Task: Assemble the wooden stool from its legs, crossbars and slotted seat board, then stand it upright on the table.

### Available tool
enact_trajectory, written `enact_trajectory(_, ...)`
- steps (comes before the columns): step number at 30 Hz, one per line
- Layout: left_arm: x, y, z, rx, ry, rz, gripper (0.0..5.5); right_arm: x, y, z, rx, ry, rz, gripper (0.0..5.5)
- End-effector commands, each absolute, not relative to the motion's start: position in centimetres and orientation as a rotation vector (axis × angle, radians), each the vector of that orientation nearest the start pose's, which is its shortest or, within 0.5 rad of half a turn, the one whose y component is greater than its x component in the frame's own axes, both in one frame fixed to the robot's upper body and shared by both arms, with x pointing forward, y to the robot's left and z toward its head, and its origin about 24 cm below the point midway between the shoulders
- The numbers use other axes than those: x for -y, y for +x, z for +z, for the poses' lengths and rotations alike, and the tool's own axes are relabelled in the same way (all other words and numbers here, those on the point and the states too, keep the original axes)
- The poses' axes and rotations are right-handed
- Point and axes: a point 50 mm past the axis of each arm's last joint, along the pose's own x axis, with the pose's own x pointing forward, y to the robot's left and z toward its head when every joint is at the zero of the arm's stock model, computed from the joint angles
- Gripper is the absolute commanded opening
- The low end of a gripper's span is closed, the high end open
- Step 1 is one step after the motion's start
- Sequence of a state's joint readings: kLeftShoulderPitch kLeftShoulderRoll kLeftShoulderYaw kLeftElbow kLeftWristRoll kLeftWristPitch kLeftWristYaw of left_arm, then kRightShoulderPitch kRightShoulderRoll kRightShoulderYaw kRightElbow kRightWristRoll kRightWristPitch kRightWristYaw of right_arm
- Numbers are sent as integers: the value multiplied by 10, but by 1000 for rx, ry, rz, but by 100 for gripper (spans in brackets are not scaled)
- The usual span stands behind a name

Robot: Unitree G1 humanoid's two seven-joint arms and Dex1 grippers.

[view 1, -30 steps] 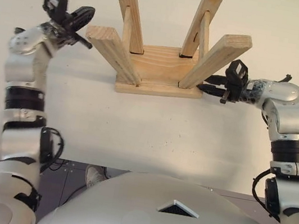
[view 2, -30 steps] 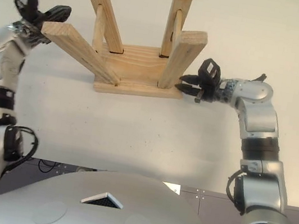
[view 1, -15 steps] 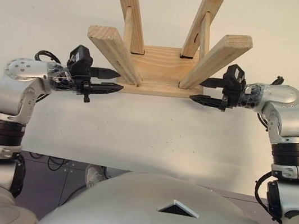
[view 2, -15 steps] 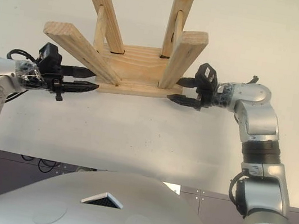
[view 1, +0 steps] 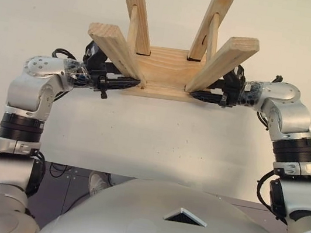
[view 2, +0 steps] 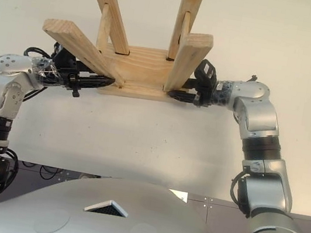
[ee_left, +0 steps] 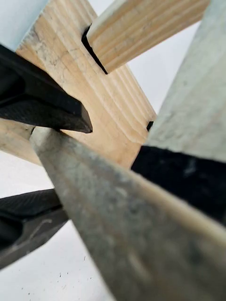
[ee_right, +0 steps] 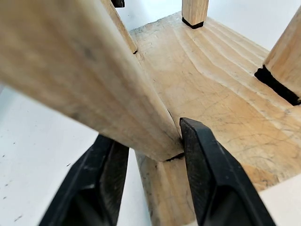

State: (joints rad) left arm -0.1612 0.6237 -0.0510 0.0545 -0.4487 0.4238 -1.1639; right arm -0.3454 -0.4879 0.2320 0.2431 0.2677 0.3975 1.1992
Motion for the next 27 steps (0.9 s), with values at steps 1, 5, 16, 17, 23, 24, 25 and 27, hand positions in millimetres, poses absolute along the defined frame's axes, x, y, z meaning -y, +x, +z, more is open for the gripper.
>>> enact_trajectory(1, -207, 243, 66, -506, -97, -1180, 172, 161, 272, 48, -623, -9, 1306, 146)
enact_trajectory(5, -210, 227, 82, -661, -171, -1222, 164, 161, 266, 60, -780, 203, 1325, 146)
enact_trajectory(16, -207, 261, 135, -767, -418, -881, 141, 147, 272, 112, -1063, 721, 1257, 145)
enact_trajectory(17, -208, 267, 135, -778, -419, -831, 141, 146, 274, 112, -1068, 743, 1256, 144)
enact_trajectory(23, -212, 292, 121, -858, -433, -622, 180, 140, 289, 105, -1090, 868, 1162, 134)
enact_trajectory(24, -214, 295, 118, -864, -449, -610, 186, 139, 290, 103, -1099, 869, 1143, 162)
enact_trajectory(25, -214, 297, 116, -867, -460, -602, 204, 138, 291, 102, -1106, 872, 1124, 168)
enact_trajectory(27, -214, 301, 116, -867, -473, -595, 239, 140, 295, 100, -1118, 887, 1078, 208)
